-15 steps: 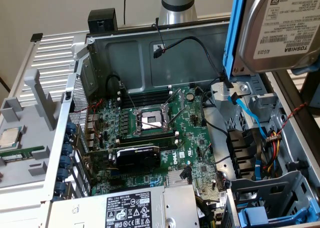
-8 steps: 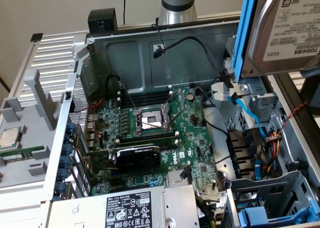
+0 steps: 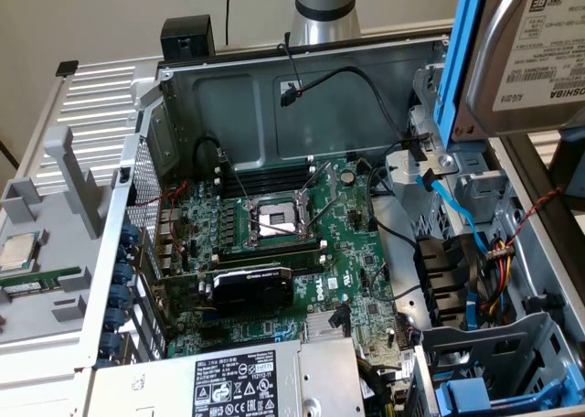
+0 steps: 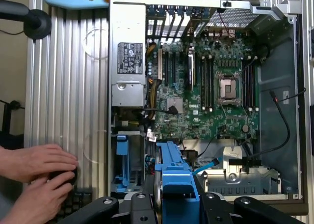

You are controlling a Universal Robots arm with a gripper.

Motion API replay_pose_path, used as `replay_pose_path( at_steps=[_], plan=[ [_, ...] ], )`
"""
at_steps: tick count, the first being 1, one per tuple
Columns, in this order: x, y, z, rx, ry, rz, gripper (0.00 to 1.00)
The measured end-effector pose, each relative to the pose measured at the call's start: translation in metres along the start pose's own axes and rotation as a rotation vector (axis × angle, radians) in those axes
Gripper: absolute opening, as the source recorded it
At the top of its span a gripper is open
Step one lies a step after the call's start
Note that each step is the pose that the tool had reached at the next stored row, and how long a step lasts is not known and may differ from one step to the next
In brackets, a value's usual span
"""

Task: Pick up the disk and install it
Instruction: 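Insert the disk into the insertion slot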

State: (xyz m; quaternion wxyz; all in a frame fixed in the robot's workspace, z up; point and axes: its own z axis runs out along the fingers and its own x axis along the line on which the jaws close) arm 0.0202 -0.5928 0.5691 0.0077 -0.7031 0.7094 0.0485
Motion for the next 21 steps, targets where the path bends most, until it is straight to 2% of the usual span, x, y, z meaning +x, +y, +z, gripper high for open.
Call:
replay_pose_path(
  at_steps=[21],
  plan=[
    [0.0049,0.001,0.0011,0.0,-0.0013,0.0,0.37]
  ],
)
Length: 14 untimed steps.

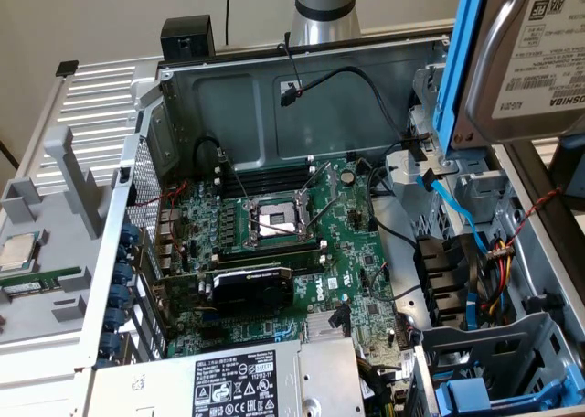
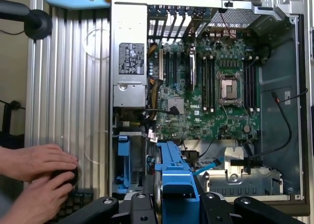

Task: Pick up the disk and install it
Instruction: 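Insert the disk into the insertion slot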

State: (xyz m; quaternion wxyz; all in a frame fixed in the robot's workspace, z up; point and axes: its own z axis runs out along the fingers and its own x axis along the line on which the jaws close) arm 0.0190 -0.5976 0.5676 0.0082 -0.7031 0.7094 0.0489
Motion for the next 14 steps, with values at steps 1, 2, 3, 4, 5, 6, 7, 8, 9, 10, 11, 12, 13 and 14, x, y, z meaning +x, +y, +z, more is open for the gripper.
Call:
replay_pose_path(
  at_steps=[1,2,3,4,5,6,7,8,9,10,11,12,13,14],
  plan=[
    [0.001,0.0,0.0,0.0,0.0001,0.0,0.37],
    [0.002,0.0,0.0001,0.0,0.0,0.0,0.37],
    [0.004,0.0,0.0001,0.0,0.0001,0.0,0.37],
    [0.005,-0.0001,0.0002,0.0,0.0,0.0,0.37],
    [0.007,-0.0001,0.0003,0.0,0.0001,0.0,0.37],
    [0.009,-0.0001,0.0006,0.0,0.0001,0.0,0.37],
    [0.011,-0.0002,0.0011,0.0,-0.0001,0.0,0.37],
    [0.013,-0.0002,0.0018,0.0001,-0.0003,0.0,0.37],
    [0.015,-0.0003,0.0026,0.0,-0.0003,0.0,0.37],
    [0.016,-0.0004,0.0037,0.0,-0.0004,0.0,0.37],
    [0.018,-0.0004,0.0053,0.0001,-0.0006,0.001,0.37],
    [0.019,-0.0005,0.0069,0.0001,-0.0006,0.001,0.37],
    [0.02,-0.0007,0.0086,0.0,-0.0002,0.001,0.37],
    [0.022,-0.0009,0.0102,0.0,-0.0003,0.0,0.37]
  ],
)
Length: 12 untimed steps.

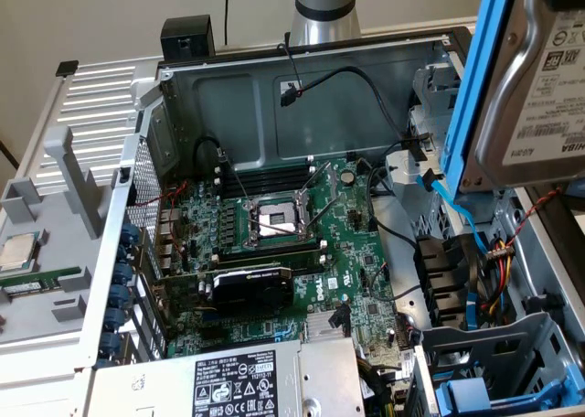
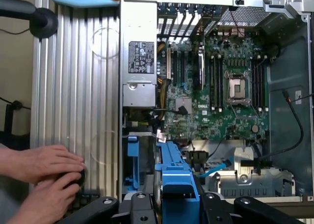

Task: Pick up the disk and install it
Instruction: 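Insert the disk into the insertion slot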

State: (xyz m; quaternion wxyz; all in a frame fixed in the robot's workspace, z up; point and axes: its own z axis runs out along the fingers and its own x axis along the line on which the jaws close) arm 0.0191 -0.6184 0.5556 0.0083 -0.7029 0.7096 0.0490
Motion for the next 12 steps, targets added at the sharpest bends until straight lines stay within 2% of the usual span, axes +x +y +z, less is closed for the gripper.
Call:
replay_pose_path(
  at_steps=[7,12],
  plan=[
    [0.021,-0.0005,0.005,0.0001,-0.0006,0.0,0.37],
    [0.032,-0.0008,0.0092,0.0,-0.0006,0.0,0.37]
  ],
)
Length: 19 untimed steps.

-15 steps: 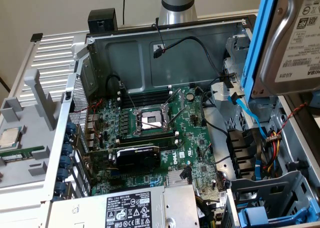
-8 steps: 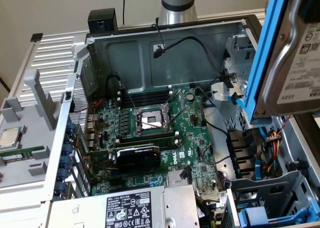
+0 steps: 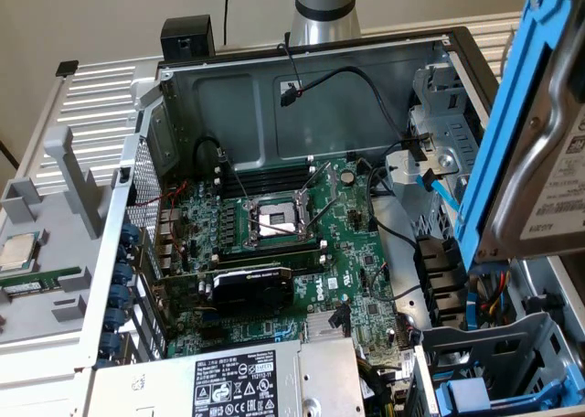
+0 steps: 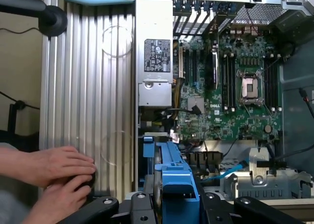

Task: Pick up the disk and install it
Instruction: 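Insert the disk into the insertion slot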

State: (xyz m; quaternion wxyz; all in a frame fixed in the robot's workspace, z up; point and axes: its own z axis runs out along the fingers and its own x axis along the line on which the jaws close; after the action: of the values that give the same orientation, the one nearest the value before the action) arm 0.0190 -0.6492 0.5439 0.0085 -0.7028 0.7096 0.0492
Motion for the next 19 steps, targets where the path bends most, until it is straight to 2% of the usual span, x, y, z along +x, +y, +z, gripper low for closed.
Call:
replay_pose_path(
  at_steps=[10,19],
  plan=[
    [0.009,-0.003,0.0174,0.0,0.0,0.0,0.37],
    [0.011,-0.0085,0.0328,0.0,-0.0003,0.0,0.37]
  ],
)
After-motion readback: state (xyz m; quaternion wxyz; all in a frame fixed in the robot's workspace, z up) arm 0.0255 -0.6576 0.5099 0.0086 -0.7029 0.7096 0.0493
